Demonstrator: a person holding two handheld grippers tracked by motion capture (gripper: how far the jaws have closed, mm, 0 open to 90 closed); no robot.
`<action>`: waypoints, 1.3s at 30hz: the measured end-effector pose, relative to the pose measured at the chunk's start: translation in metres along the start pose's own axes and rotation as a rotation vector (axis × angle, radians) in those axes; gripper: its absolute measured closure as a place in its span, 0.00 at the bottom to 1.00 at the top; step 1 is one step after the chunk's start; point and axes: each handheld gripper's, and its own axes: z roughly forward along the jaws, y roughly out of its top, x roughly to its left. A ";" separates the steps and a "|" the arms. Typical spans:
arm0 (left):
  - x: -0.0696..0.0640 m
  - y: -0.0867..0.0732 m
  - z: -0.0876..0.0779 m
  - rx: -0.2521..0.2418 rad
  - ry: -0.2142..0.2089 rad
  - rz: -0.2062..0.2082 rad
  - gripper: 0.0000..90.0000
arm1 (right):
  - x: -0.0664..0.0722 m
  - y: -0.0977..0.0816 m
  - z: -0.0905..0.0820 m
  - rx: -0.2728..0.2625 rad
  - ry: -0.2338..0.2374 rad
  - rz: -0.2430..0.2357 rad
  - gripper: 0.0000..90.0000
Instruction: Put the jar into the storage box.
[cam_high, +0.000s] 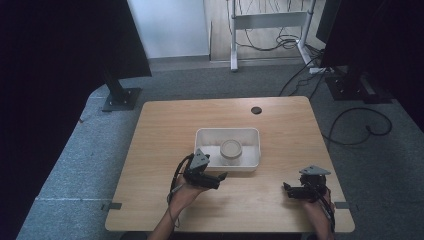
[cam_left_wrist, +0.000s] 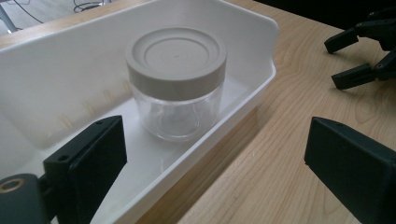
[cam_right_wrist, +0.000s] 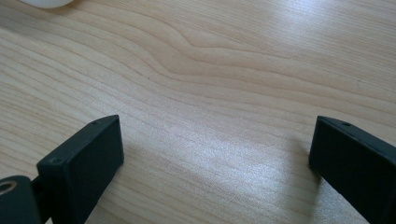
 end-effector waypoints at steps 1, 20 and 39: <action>0.000 -0.001 -0.001 -0.002 -0.001 -0.002 0.06 | 0.000 0.000 0.000 0.000 0.000 0.000 0.03; 0.003 -0.021 -0.020 -0.011 0.006 -0.007 0.06 | 0.000 0.000 0.000 0.000 -0.002 0.002 0.03; 0.010 -0.048 -0.033 0.002 0.023 -0.018 0.06 | 0.000 0.000 0.000 0.000 -0.001 0.001 0.03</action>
